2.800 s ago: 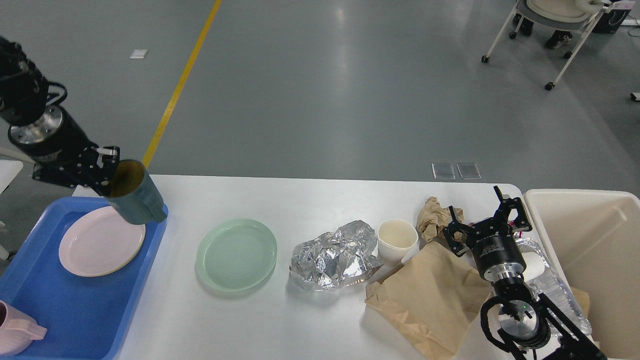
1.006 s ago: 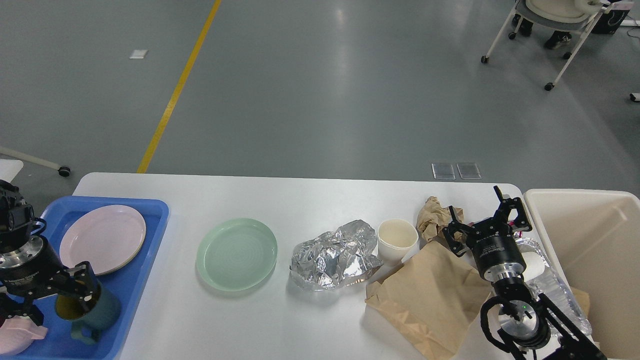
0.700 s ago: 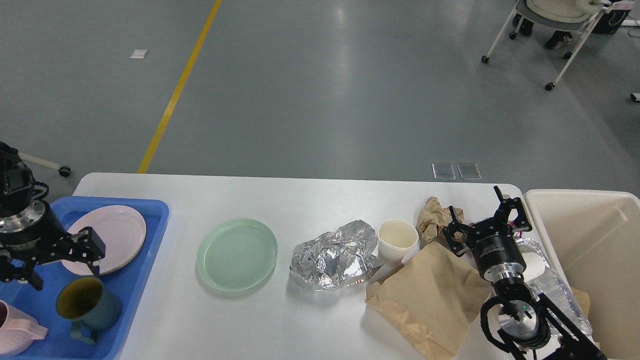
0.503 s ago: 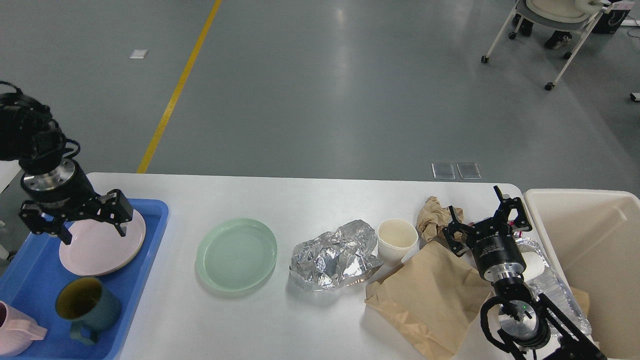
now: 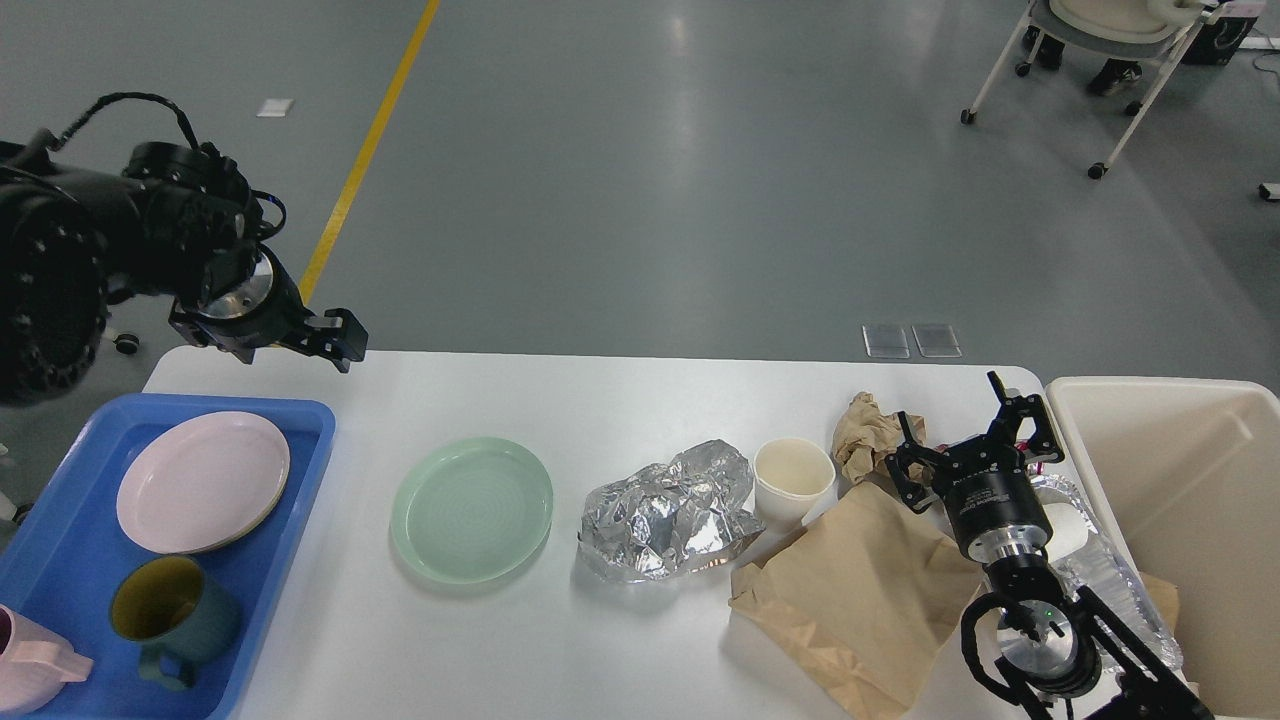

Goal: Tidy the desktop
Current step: 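Move the left gripper to the edge of the pale green saucer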

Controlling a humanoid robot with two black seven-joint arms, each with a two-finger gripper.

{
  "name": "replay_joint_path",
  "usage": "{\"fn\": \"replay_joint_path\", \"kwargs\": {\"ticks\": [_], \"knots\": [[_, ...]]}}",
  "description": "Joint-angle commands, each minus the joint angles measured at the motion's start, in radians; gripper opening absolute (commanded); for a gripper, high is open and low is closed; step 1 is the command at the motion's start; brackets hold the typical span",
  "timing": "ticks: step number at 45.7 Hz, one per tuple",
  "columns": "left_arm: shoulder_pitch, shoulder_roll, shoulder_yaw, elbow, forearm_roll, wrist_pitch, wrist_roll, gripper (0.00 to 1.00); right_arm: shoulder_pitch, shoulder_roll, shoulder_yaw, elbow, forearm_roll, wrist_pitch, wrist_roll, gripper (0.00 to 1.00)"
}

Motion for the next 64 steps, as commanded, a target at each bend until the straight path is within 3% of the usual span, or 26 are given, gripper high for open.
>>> {"fn": "replay_joint_path", "kwargs": {"ticks": [1,10,24,33,47,60,64], "knots": [[0.131,-0.006,-0.055,0.143,0.0,0.017,0.01,0.95,0.0,0.0,0.0,0.0,0.0,0.0,0.0,1.0],[0.3,-0.01,-0.144,0.301,0.002,0.028,0.042,0.95,0.0,0.0,0.0,0.0,0.0,0.0,0.0,1.0],[0.411,-0.035,-0.264,0.315,0.002,0.017,0.05,0.96,0.0,0.0,0.0,0.0,0.0,0.0,-0.001,1.0],[0.441,-0.059,-0.288,0.314,0.002,0.002,0.05,0.96,0.0,0.0,0.0,0.0,0.0,0.0,0.0,1.0],[0.458,-0.061,-0.288,0.314,0.002,-0.19,0.053,0.96,0.0,0.0,0.0,0.0,0.0,0.0,0.0,1.0],[0.492,-0.062,-0.288,0.347,0.0,-0.175,0.054,0.96,0.0,0.0,0.0,0.0,0.0,0.0,0.0,1.0],[0.509,-0.072,-0.288,0.367,0.0,-0.135,0.062,0.94,0.0,0.0,0.0,0.0,0.0,0.0,0.0,1.0]]}}
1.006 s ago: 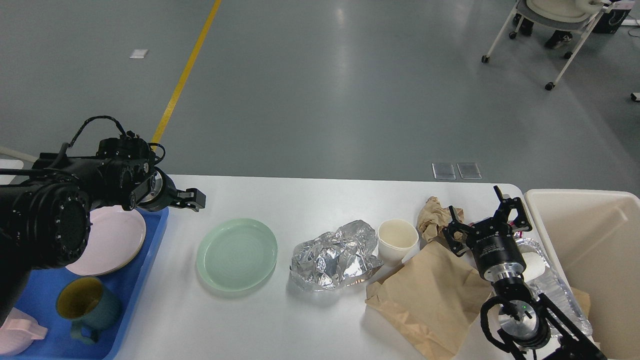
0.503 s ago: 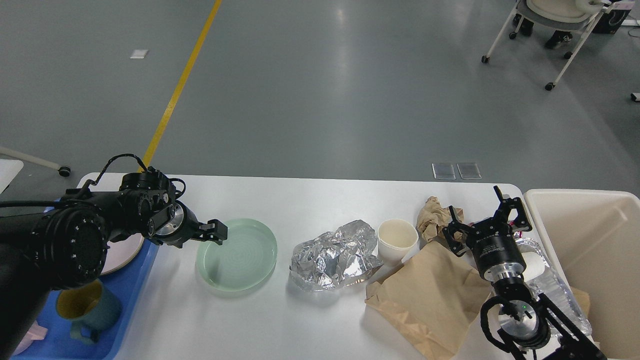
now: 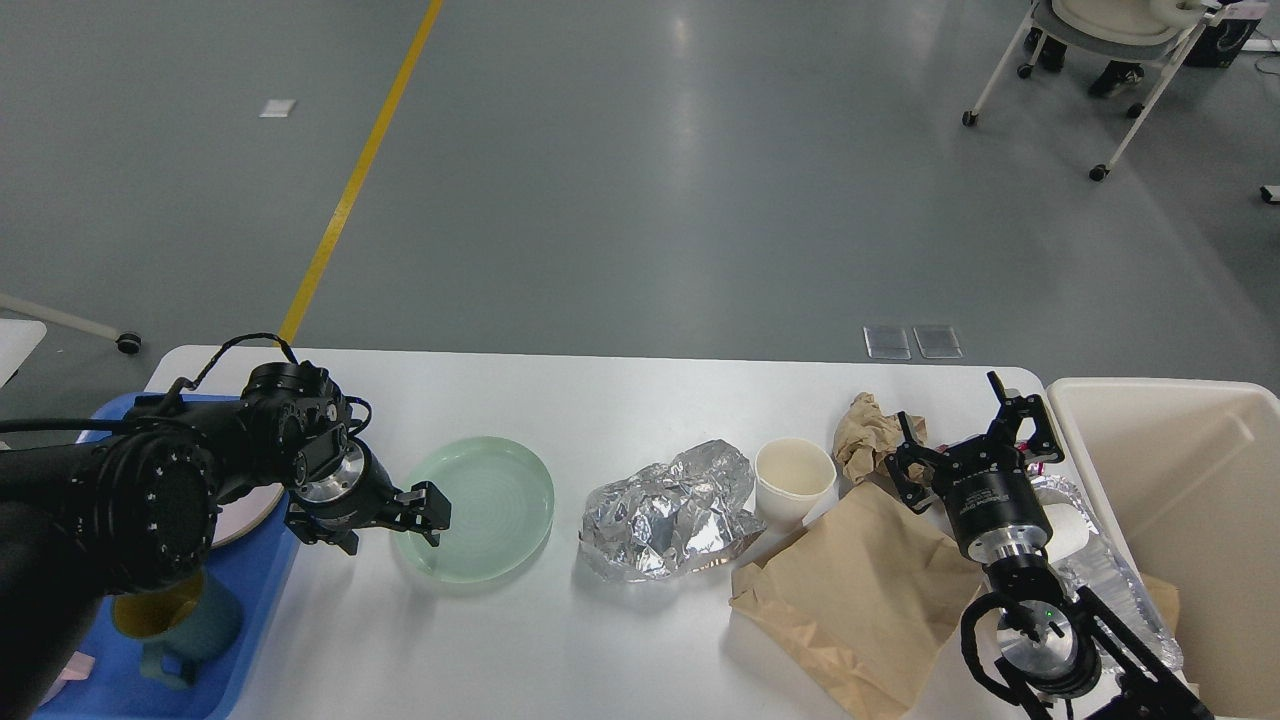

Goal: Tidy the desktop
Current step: 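Move the left gripper to the edge of the pale green saucer, then grip the saucer edge and lift it with the left gripper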

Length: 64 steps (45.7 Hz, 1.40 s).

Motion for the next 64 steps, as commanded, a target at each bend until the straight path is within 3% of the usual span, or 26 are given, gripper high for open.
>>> {"fn": "replay_joint_path", "kwargs": {"ticks": [1,6,17,38,42,58,64], "knots": [[0.023,-0.012,-0.002,0.026,-0.001,0.051,0.013,0.93,0.0,0.0,0.0,0.0,0.0,0.0,0.0,1.0],[0.024,-0.013,-0.018,0.026,-0.001,0.087,0.055,0.85,0.0,0.0,0.0,0.0,0.0,0.0,0.0,1.0],[0.029,-0.01,-0.097,0.026,-0.001,0.078,0.178,0.44,0.0,0.0,0.0,0.0,0.0,-0.003,0.0,1.0],[0.04,-0.004,-0.11,0.028,-0.001,0.076,0.187,0.05,0.0,0.0,0.0,0.0,0.0,0.0,0.0,1.0],[0.046,-0.004,-0.11,0.028,-0.001,0.071,0.188,0.0,0.0,0.0,0.0,0.0,0.0,0.0,0.0,1.0],[0.037,0.003,-0.111,0.025,-0.001,0.059,0.188,0.0,0.0,0.0,0.0,0.0,0.0,-0.003,0.0,1.0],[0.001,0.011,-0.111,0.025,-0.001,0.004,0.188,0.0,0.0,0.0,0.0,0.0,0.0,0.0,0.0,1.0]]}}
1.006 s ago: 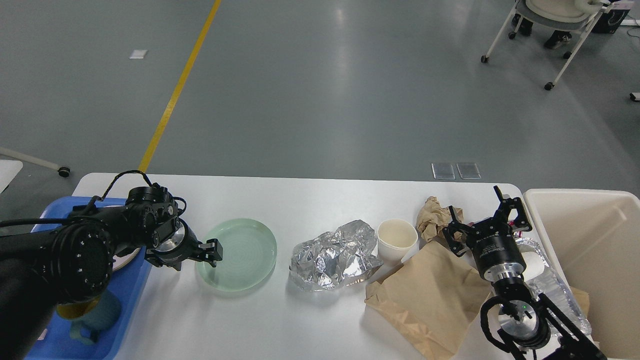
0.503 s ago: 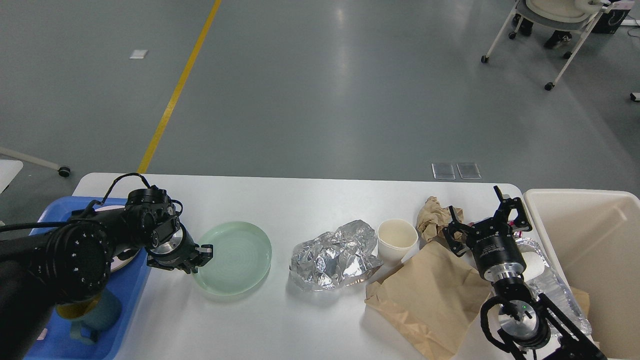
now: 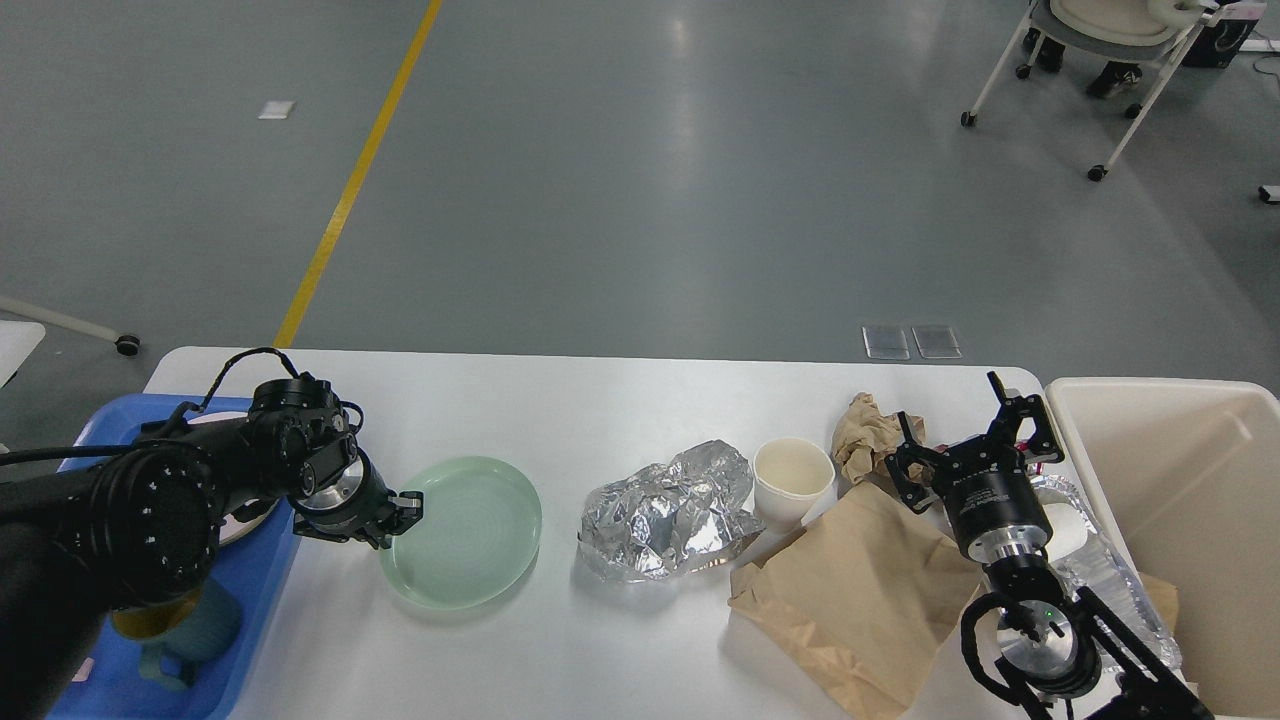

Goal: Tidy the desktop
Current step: 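Grip the saucer edge and lift it with the left gripper, then lower the saucer onto the pink plate in the tray and release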

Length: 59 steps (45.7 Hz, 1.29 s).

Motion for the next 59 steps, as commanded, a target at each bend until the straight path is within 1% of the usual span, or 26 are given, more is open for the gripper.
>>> {"fn": "replay_joint_path", "kwargs": {"ticks": [1,15,20,21,23,29,32,39,43,47,52,54,56,59], "knots": [[-0.044,0.008,0.0,0.001,0.0,-0.052,0.0,0.0,0.0,0.0,0.0,0.0,0.0,-0.003,0.0,1.0],[-0.153,0.092,0.001,-0.007,0.0,-0.134,0.0,0.0,0.0,0.0,0.0,0.0,0.0,0.0,0.0,1.0],[-0.206,0.124,0.0,-0.007,0.0,-0.184,-0.002,0.0,0.0,0.0,0.0,0.0,0.0,0.0,0.0,1.0],[-0.235,0.132,0.0,-0.007,0.0,-0.221,-0.002,0.0,0.0,0.0,0.0,0.0,0.0,0.0,0.0,1.0],[-0.263,0.141,0.0,-0.007,0.0,-0.247,-0.002,0.0,0.0,0.0,0.0,0.0,0.0,0.0,0.0,1.0],[-0.36,0.181,-0.003,-0.017,0.0,-0.247,-0.003,0.0,0.0,0.0,0.0,0.0,0.0,0.0,0.0,1.0],[-0.429,0.209,-0.006,-0.053,-0.002,-0.247,-0.003,0.0,0.0,0.0,0.0,0.0,0.0,0.0,0.0,1.0],[-0.591,0.288,-0.025,-0.189,-0.002,-0.247,-0.005,0.0,0.0,0.0,0.0,0.0,0.0,0.0,0.0,1.0],[-0.654,0.318,-0.025,-0.234,-0.002,-0.247,-0.006,0.0,0.0,0.0,0.0,0.0,-0.001,0.0,0.0,1.0],[-0.671,0.331,-0.025,-0.241,-0.002,-0.247,-0.006,0.0,0.0,0.0,0.0,0.0,0.0,0.0,0.0,1.0],[-0.659,0.353,-0.025,-0.232,-0.002,-0.247,-0.006,0.0,0.0,0.0,0.0,0.0,0.0,0.0,0.0,1.0],[-0.655,0.38,-0.023,-0.231,-0.002,-0.247,-0.008,0.0,0.0,0.0,0.0,0.0,0.0,0.0,0.0,1.0],[-0.641,0.419,-0.026,-0.228,-0.003,-0.247,-0.009,0.0,0.0,0.0,0.0,0.0,0.0,0.0,0.0,1.0],[-0.586,0.46,-0.051,-0.222,-0.003,-0.247,-0.009,0.0,0.0,0.0,0.0,0.0,0.0,0.0,0.0,1.0]]}}
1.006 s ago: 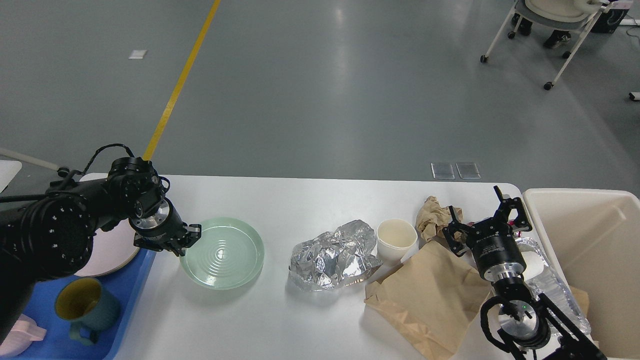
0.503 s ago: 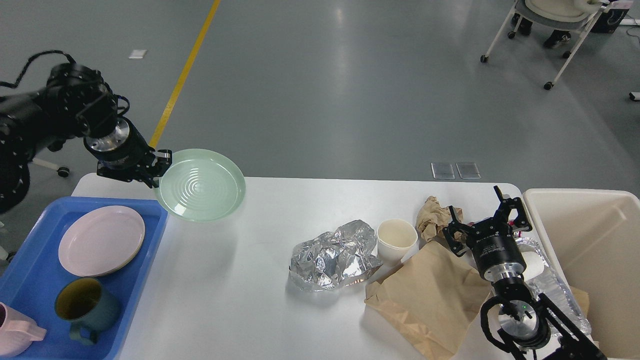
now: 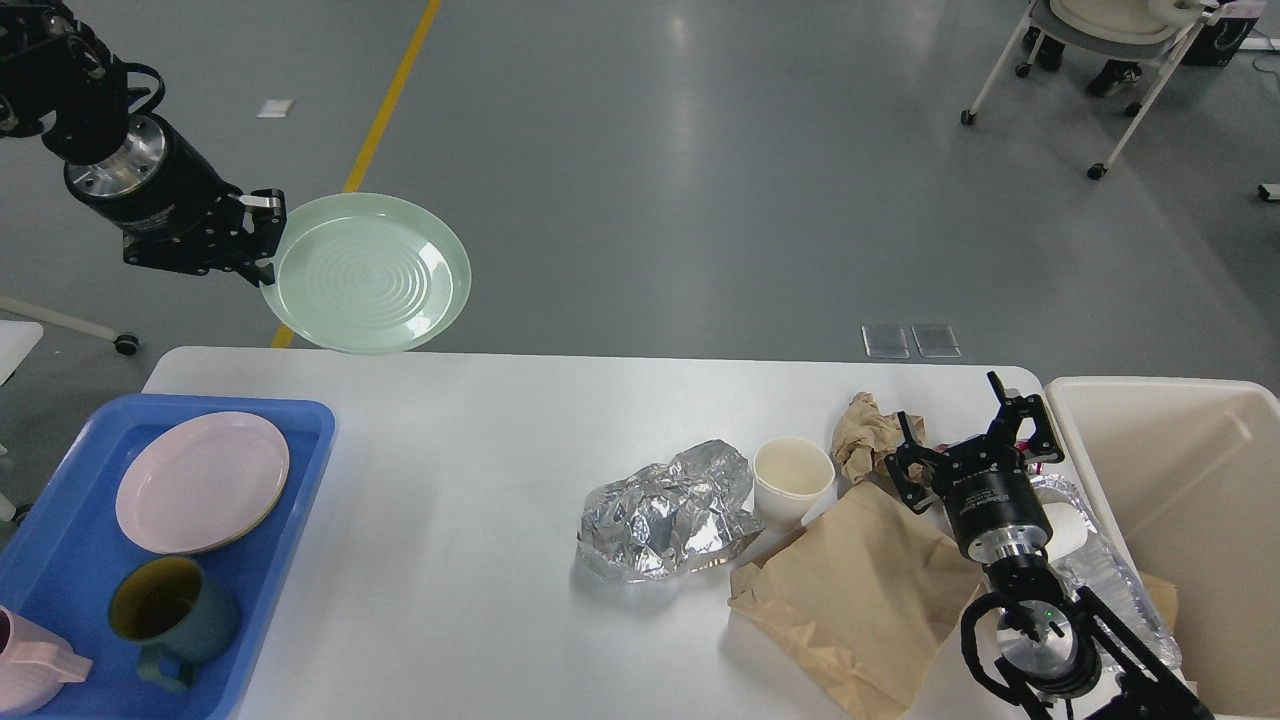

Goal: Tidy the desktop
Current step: 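Lower the saucer onto the pink plate in the tray and release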

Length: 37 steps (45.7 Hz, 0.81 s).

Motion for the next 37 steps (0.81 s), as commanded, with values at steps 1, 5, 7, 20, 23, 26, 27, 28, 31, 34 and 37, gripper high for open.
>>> {"fn": "replay_joint_path", "kwargs": {"ticks": [1,5,7,20,23,26,27,28,31,34,37], "knots": [[0.087,0.079,-0.037,0.017,-0.001,0.0,-0.001,0.0,0.0,0.0,0.0,0.0,0.0,0.001,0.0,1.0],[0.193,0.099,-0.087,0.057,-0.001,0.015,0.005,0.0,0.0,0.0,0.0,0.0,0.0,-0.002,0.0,1.0],[0.241,0.101,-0.09,0.089,-0.001,0.035,0.005,0.0,0.0,0.0,0.0,0.0,0.0,0.001,0.0,1.0],[0.462,0.103,-0.093,0.256,0.009,0.178,0.01,0.0,0.0,0.0,0.0,0.0,0.0,0.001,0.0,1.0],[0.492,0.101,-0.093,0.27,0.012,0.219,0.011,0.0,0.0,0.0,0.0,0.0,0.0,0.001,0.0,1.0],[0.522,0.098,-0.094,0.276,0.013,0.251,0.013,0.0,0.0,0.0,0.0,0.0,0.0,0.001,0.0,1.0],[0.529,0.098,-0.094,0.276,0.013,0.257,0.013,0.0,0.0,0.0,0.0,0.0,0.0,0.001,0.0,1.0],[0.538,0.095,-0.094,0.276,0.013,0.262,0.013,0.0,0.0,0.0,0.0,0.0,0.0,0.001,0.0,1.0],[0.561,0.093,-0.094,0.278,0.013,0.267,0.013,0.0,0.0,0.0,0.0,0.0,0.0,0.001,0.0,1.0],[0.578,0.09,-0.096,0.28,0.013,0.27,0.013,0.0,0.0,0.0,0.0,0.0,0.0,0.001,0.0,1.0],[0.601,0.086,-0.1,0.29,0.013,0.271,0.011,0.0,0.0,0.0,0.0,0.0,0.0,0.001,0.0,1.0]]}}
